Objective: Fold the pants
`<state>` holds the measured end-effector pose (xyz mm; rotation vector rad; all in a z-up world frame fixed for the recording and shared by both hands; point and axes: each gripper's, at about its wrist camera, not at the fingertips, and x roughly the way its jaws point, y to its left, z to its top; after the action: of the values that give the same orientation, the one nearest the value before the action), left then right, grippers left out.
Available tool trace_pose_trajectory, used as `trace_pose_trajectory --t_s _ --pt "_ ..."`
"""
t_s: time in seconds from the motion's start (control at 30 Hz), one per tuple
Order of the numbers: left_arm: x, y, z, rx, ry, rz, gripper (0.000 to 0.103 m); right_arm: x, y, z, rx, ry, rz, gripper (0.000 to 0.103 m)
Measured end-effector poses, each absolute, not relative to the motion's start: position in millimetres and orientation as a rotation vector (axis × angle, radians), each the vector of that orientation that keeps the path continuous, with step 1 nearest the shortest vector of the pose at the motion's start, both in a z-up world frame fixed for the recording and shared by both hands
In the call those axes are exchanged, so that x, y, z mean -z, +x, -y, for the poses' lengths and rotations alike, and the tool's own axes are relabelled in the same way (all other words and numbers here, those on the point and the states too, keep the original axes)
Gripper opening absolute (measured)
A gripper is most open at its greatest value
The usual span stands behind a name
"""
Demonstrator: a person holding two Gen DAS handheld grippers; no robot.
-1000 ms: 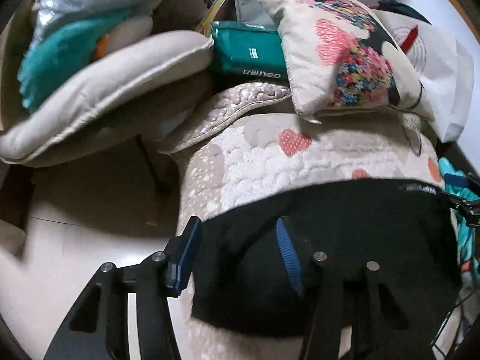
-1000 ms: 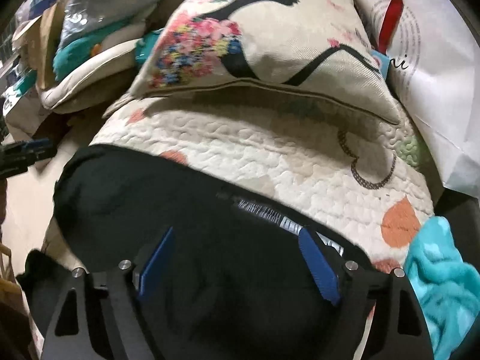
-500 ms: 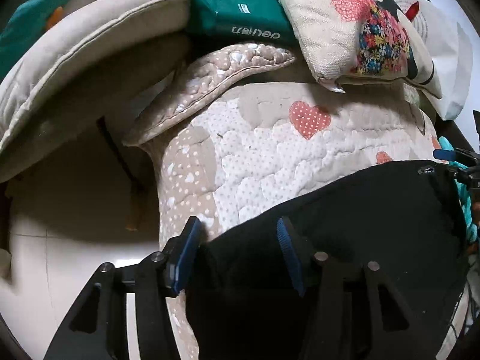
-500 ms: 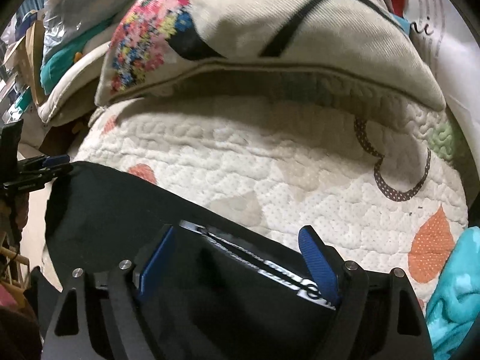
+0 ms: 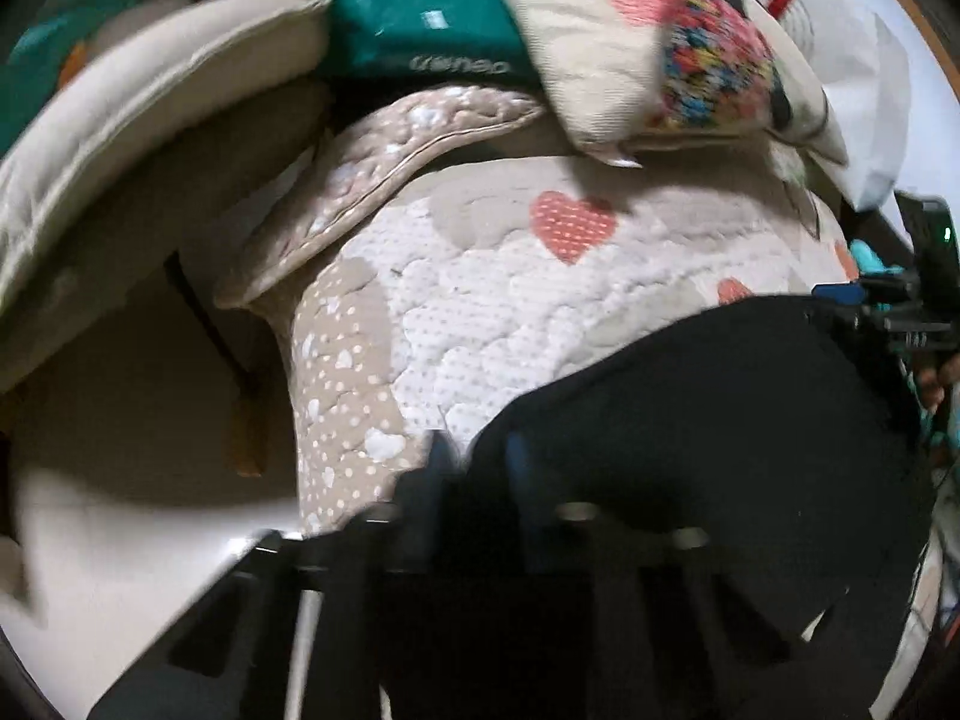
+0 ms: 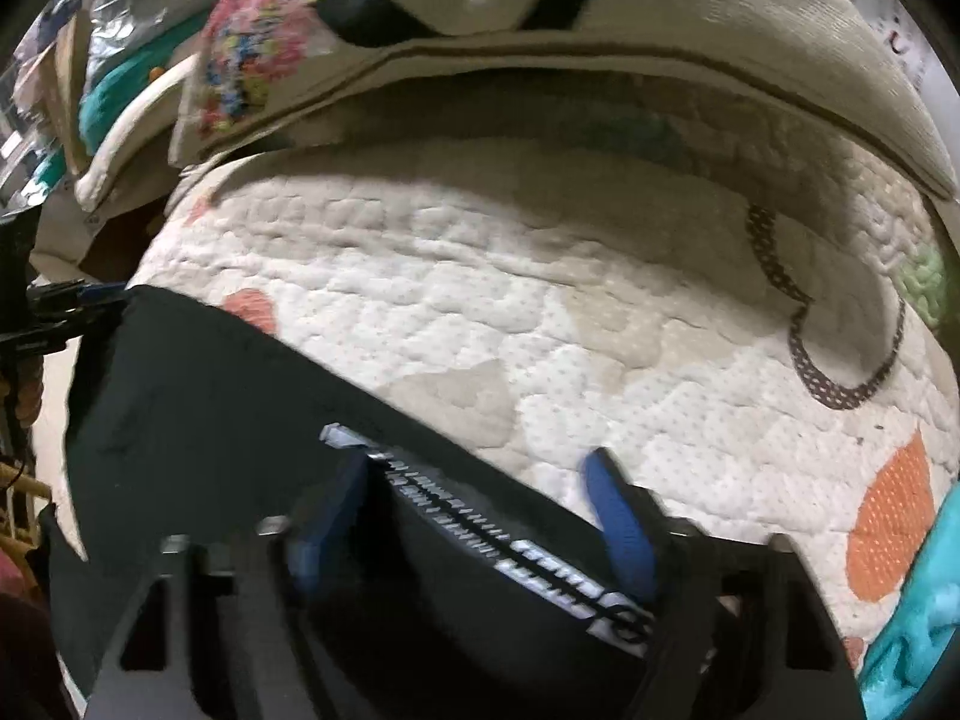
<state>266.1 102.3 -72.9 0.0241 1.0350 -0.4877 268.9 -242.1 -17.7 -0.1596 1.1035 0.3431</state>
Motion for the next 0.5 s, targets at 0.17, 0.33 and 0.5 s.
trace_pose_trajectory --t_s 0.17,0.33,0.5 --pt "50 254 -95 0.452 0.054 -0.995 0.005 5 259 249 -0.379 -0.083 -1.120 0.014" --pt "22 237 -92 0.419 0.075 -0.945 0.005 -12 241 239 -0.371 -0.118 -1.089 0.012" --pt "-4 211 -93 0.398 0.078 -0.903 0.005 -37 211 241 -0.364 -0.109 -1.049 0.012"
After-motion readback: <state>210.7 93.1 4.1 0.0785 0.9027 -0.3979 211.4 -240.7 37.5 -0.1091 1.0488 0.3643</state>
